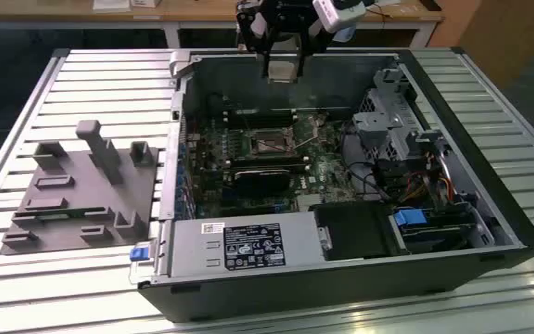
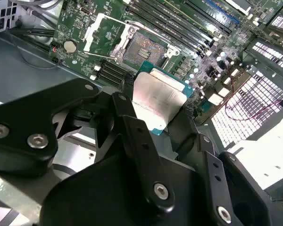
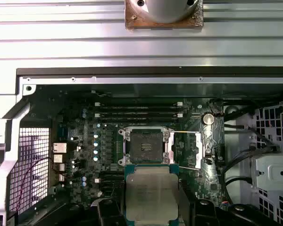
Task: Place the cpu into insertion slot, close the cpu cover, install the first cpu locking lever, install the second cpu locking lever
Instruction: 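Place the cpu into insertion slot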
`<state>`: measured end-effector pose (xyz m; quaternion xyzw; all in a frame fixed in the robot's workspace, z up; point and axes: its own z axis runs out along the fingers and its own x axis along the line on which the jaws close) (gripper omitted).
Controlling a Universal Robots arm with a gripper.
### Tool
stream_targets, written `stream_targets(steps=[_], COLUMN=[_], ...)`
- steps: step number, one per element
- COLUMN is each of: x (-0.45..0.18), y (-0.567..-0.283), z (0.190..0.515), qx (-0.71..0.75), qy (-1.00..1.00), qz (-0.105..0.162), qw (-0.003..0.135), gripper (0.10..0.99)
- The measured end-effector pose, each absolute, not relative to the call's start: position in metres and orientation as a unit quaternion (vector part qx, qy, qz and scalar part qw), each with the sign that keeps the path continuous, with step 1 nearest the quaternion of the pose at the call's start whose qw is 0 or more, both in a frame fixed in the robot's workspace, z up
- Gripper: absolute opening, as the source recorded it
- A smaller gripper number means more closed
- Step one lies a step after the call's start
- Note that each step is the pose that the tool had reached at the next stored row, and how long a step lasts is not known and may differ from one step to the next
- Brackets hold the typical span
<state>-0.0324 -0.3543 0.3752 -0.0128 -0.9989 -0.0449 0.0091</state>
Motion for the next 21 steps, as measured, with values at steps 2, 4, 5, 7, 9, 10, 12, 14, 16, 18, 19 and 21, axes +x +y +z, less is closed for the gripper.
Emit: stream_targets(steps=[2,4,5,7,9,10,12,14,16,18,19,21], x=[-0.032,-0.032,-0.032,-0.032,-0.032,-0.032,-0.032,-0.032,-0.032,-0.032,-0.032,-0.032], y=[-0.354,-0.354,-0.354,-0.354,-0.354,-0.354,-0.354,-0.354,-0.354,-0.354,-0.354,-0.354], z=[0.375,0.375,0.375,0.375,0.375,0.375,0.375,0.373,0.371,0.368,0.366,0.363], qx=[-0.013,-0.013,-0.013,-0.013,-0.013,-0.013,-0.013,-0.013,-0.013,-0.013,-0.013,-0.013], qy=[-0.999,-0.999,-0.999,-0.999,-0.999,-0.999,-0.999,-0.999,-0.999,-0.999,-0.999,-0.999], qz=[-0.045,-0.045,-0.045,-0.045,-0.045,-0.045,-0.045,-0.045,-0.045,-0.045,-0.045,-0.045], qw=[0.009,0.009,0.009,0.009,0.009,0.009,0.009,0.009,0.009,0.009,0.008,0.008], gripper=[0.537,0.537,0.537,0.537,0.537,0.537,0.537,0.537,0.537,0.537,0.537,0.537])
